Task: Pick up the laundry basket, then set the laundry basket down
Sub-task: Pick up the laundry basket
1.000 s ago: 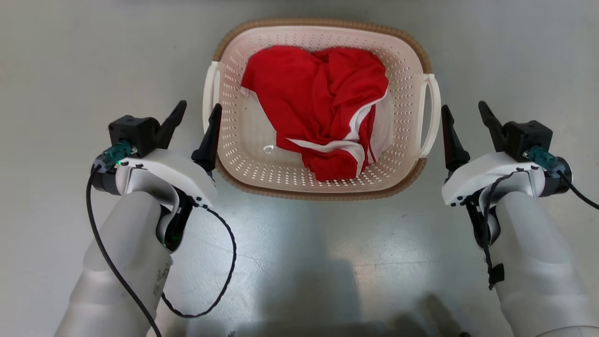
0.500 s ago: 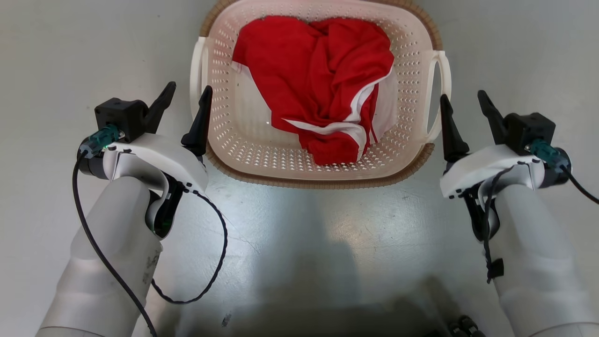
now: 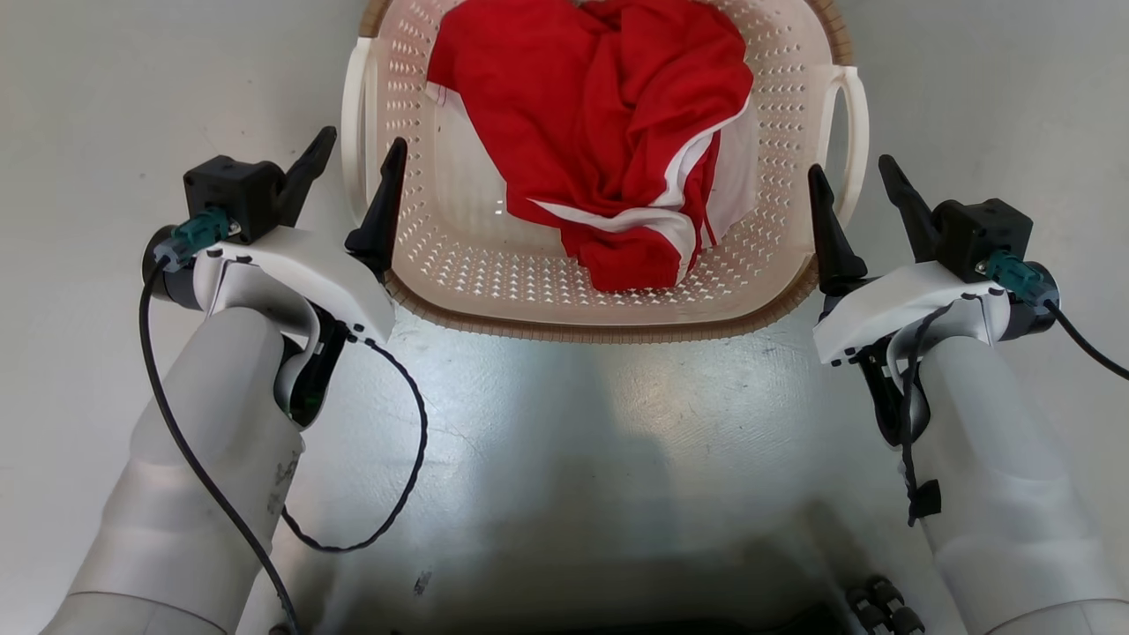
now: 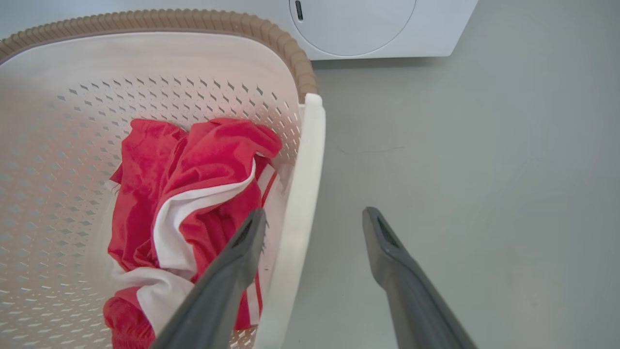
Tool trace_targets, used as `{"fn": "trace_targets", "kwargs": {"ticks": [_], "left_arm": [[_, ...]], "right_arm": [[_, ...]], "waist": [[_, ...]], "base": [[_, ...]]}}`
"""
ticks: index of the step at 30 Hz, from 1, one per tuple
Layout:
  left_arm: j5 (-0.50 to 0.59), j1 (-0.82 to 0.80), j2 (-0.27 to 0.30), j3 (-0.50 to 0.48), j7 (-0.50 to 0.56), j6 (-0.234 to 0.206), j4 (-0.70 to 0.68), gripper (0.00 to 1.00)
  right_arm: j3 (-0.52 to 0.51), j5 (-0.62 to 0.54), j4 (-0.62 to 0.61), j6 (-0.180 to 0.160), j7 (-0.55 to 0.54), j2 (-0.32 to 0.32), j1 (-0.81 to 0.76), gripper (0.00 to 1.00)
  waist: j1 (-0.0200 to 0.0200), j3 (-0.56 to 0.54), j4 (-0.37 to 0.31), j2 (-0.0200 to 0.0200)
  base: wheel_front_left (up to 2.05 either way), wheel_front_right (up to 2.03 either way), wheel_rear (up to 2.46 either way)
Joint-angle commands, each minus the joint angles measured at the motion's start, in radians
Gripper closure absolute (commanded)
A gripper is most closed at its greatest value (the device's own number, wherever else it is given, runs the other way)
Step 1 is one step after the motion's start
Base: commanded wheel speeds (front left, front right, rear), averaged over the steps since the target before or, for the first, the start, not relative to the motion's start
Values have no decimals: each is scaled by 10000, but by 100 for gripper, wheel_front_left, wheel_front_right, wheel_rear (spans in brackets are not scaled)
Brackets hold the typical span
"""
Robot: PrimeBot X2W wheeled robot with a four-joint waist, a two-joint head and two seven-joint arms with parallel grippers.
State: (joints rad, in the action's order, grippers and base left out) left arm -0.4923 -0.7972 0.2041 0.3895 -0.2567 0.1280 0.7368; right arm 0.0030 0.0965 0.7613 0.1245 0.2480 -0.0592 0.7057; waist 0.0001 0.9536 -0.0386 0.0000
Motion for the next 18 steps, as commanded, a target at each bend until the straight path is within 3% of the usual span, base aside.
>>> {"fn": "trace_targets", "kwargs": {"ticks": [1,18], "left_arm": [[-5,10,331,-181,-51,27,-75,0],[-91,-473,219,496,-51,27,404,0]], "right_arm": [[210,122,-91,62,138,90,-261,0],[537,352,-29,62,138,90,-183,0]], "waist": [[-1,40,7,0],[-1,353,99,0]], "base": [[0,0,0],[0,0,0]]}}
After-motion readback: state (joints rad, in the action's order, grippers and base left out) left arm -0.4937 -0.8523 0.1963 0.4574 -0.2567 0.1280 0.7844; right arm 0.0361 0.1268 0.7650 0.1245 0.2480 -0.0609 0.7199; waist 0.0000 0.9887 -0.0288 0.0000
